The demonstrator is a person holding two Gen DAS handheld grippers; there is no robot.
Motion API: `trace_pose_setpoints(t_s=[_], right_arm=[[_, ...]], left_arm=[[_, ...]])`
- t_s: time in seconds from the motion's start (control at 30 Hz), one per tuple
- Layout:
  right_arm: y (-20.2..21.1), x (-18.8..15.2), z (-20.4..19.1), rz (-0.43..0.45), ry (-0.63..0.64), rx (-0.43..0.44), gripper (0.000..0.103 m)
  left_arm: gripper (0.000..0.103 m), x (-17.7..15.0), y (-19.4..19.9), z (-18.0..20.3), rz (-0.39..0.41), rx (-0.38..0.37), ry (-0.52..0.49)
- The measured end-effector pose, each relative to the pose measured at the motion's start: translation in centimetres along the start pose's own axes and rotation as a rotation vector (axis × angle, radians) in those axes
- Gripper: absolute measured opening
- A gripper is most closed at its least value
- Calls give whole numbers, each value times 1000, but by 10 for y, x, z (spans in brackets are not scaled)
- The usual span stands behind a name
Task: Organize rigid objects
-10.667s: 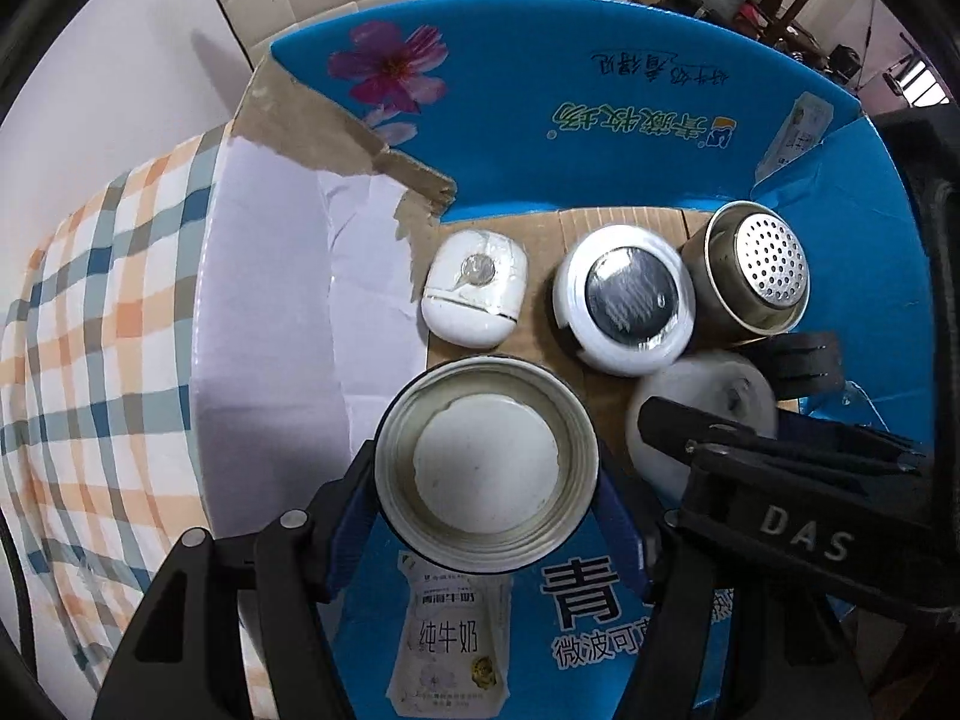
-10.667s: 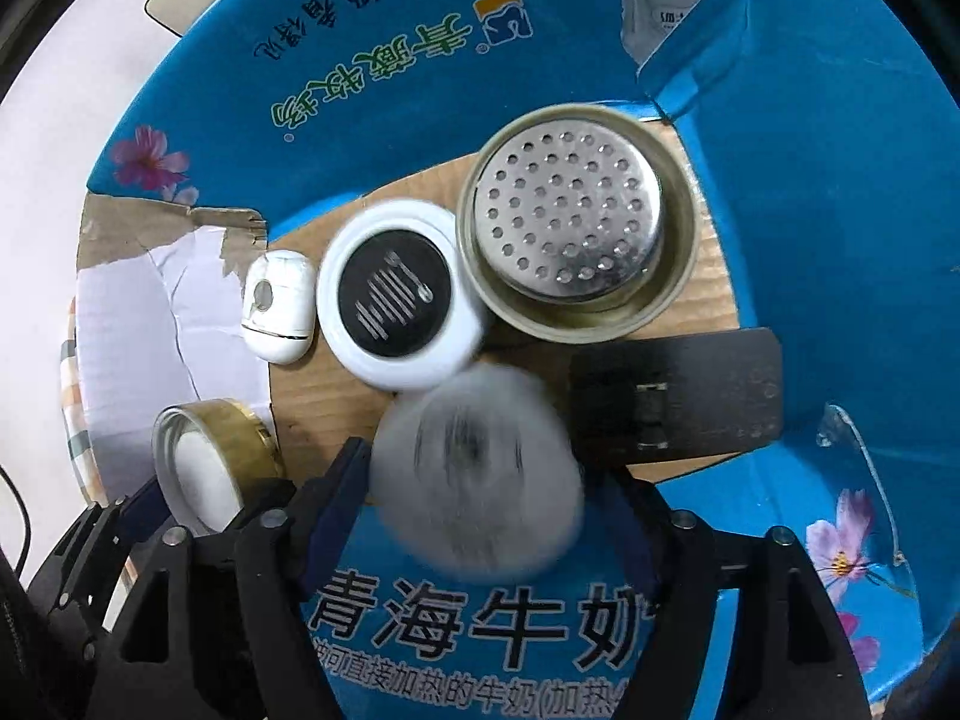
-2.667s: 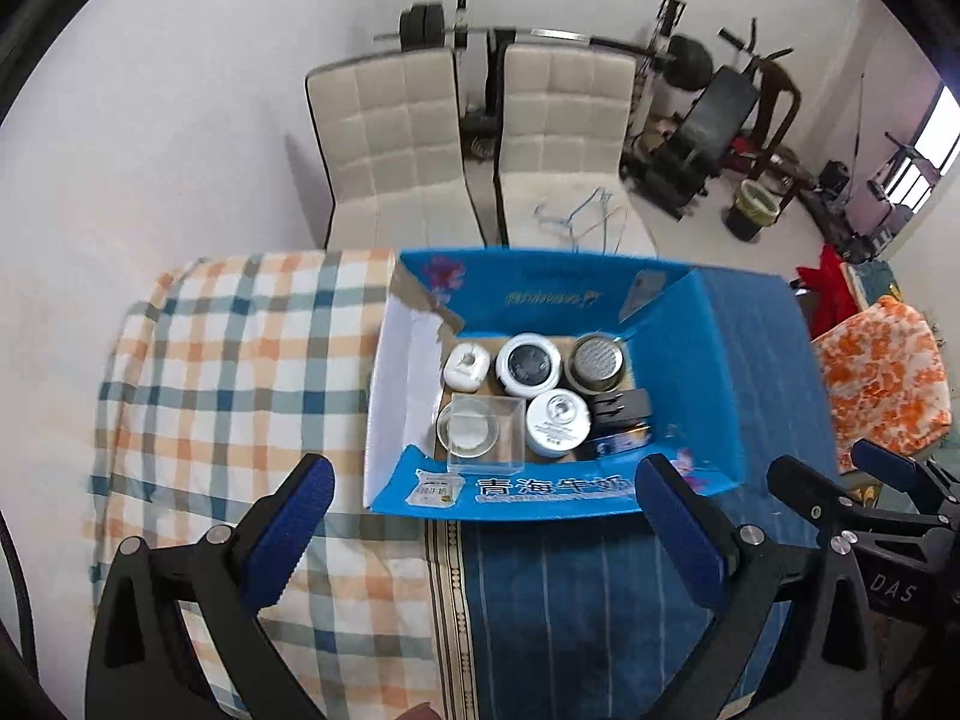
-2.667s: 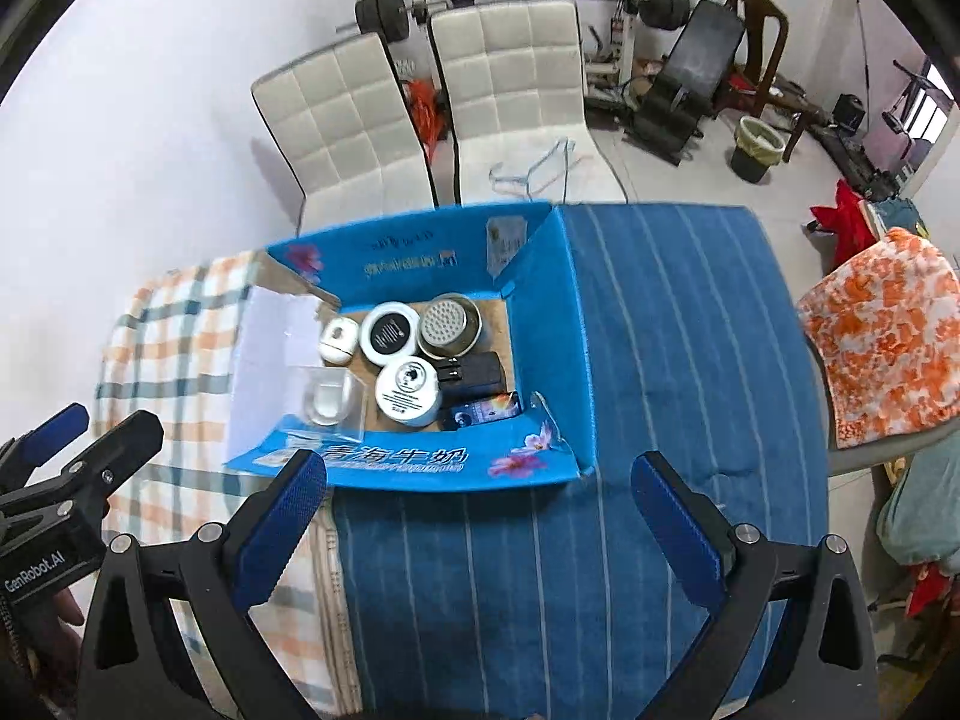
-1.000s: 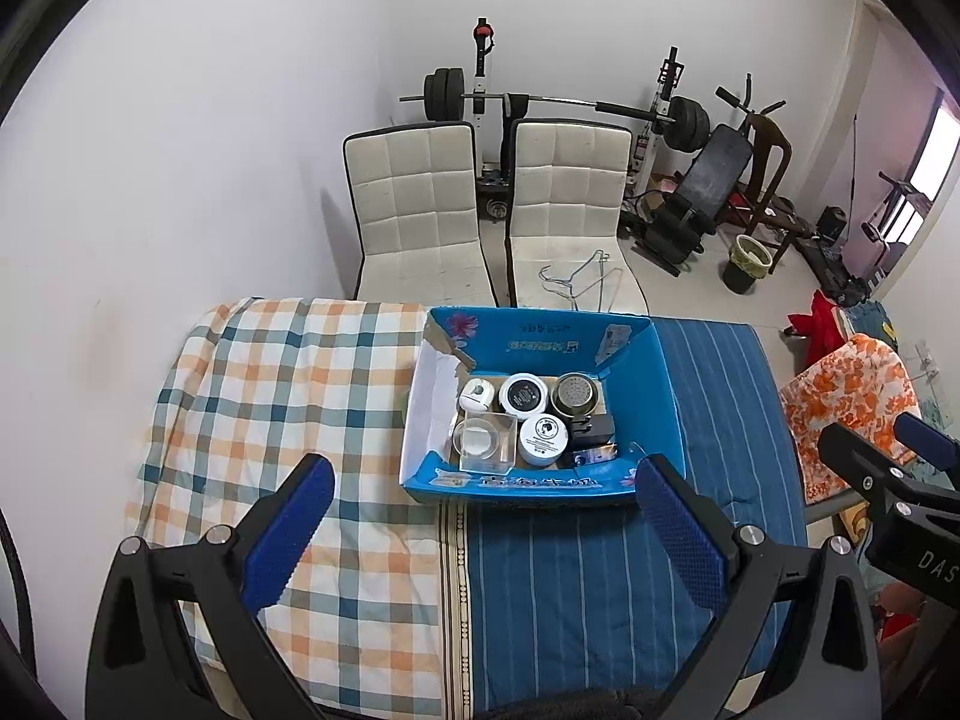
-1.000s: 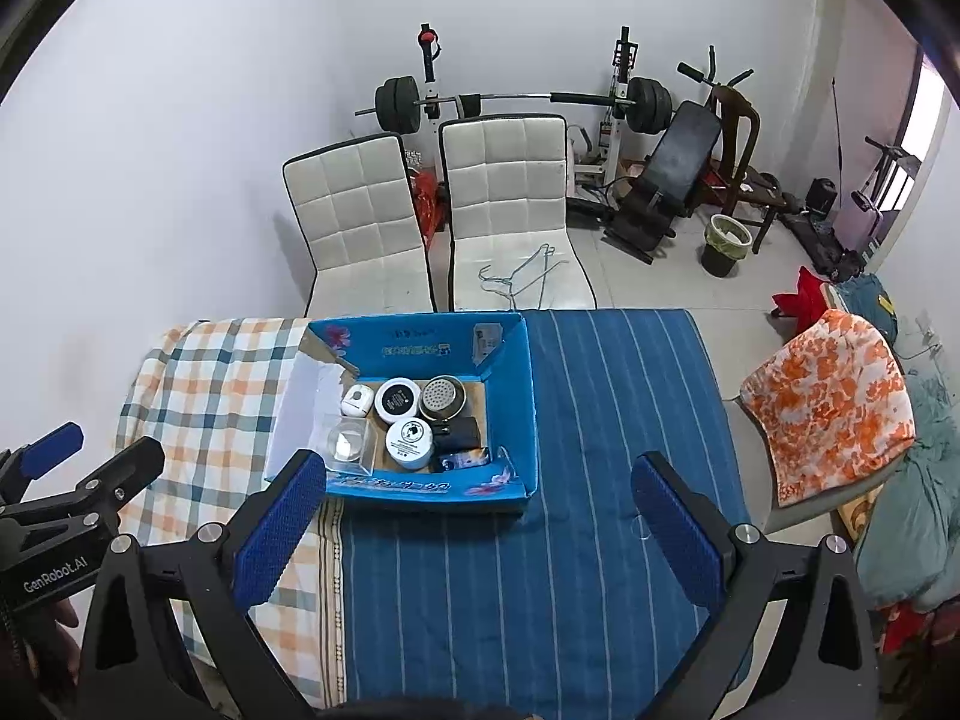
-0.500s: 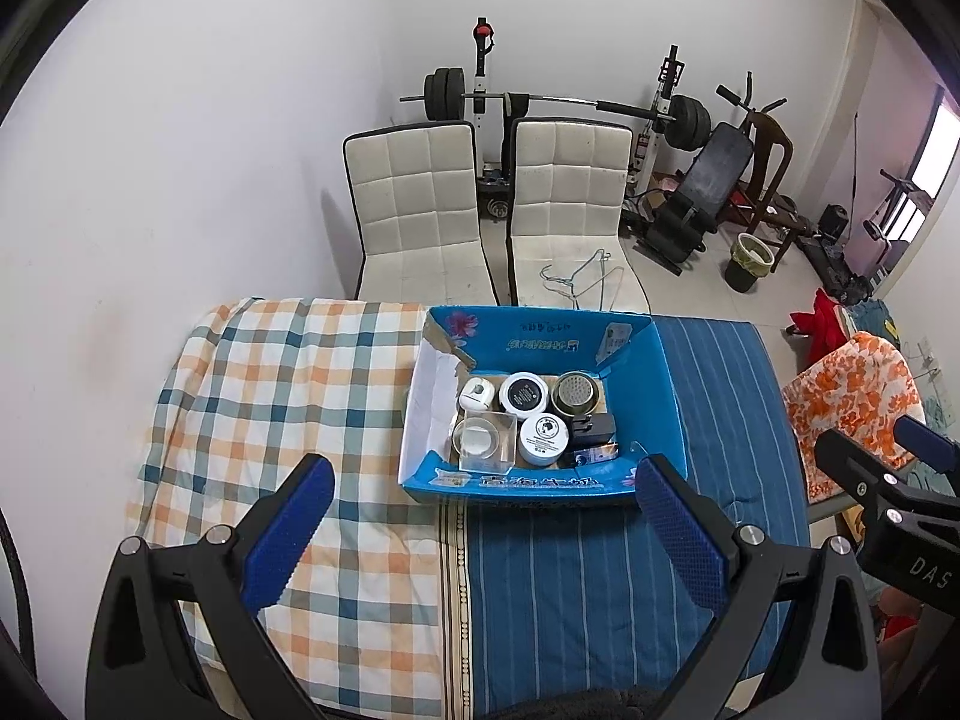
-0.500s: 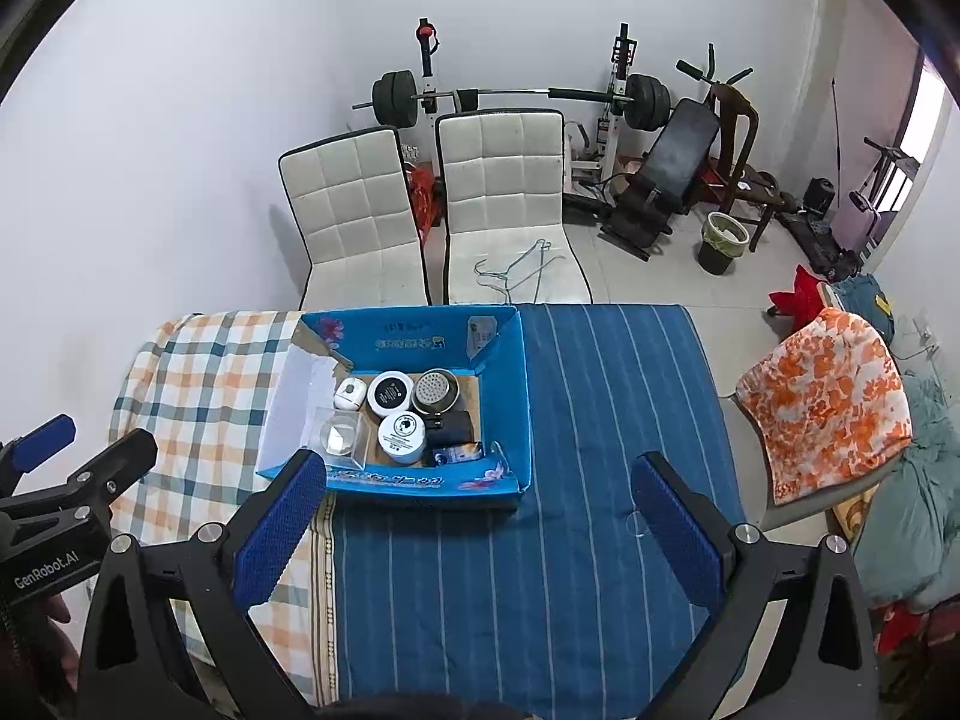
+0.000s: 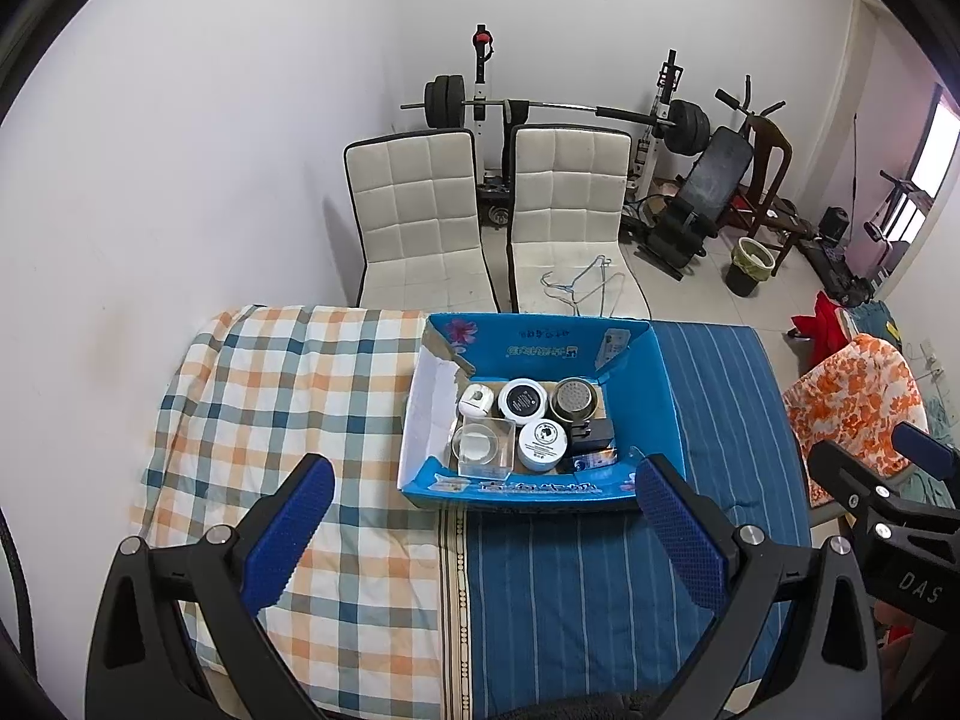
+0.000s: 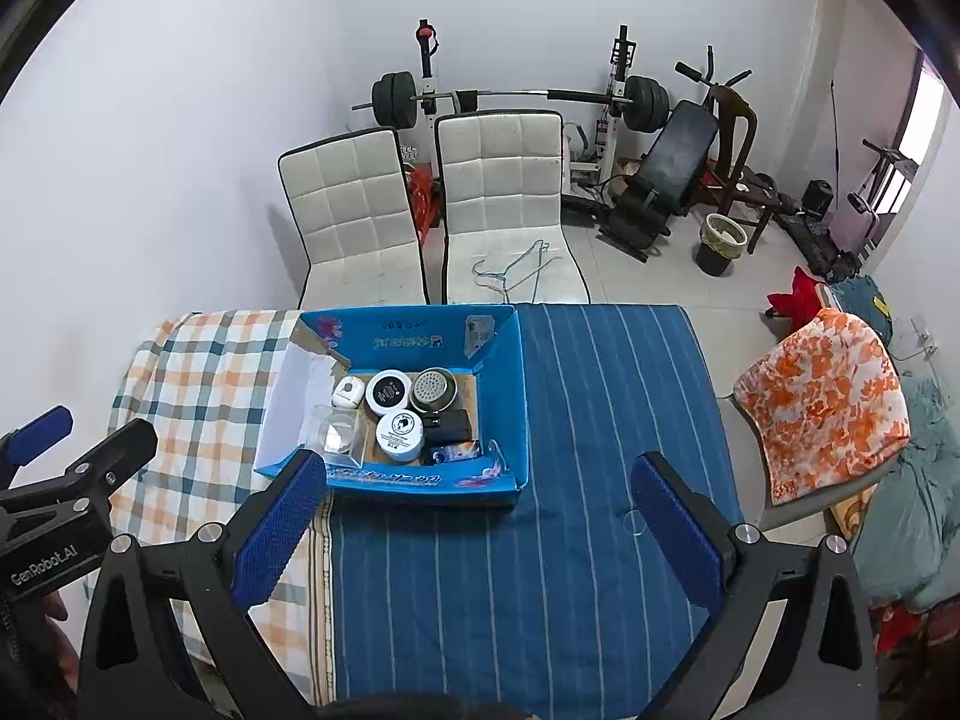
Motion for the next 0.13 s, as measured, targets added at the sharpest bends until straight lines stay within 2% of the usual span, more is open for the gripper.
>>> trace_pose_setpoints(t_s=[0.13], right_arm=[[4, 2, -2, 9, 9, -1, 103]], left_arm=[[103, 2, 1, 1, 14, -5, 6]])
Point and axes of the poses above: each gripper's, at about its wrist camera, not at the fingertips, and y roughly against the way its jaws point, z to its right, x to its top, the point moved 7 cm from there along -y, roughly the way its jaws point, and after that the axes turned 1 degree about x, right-handed, at the moved point
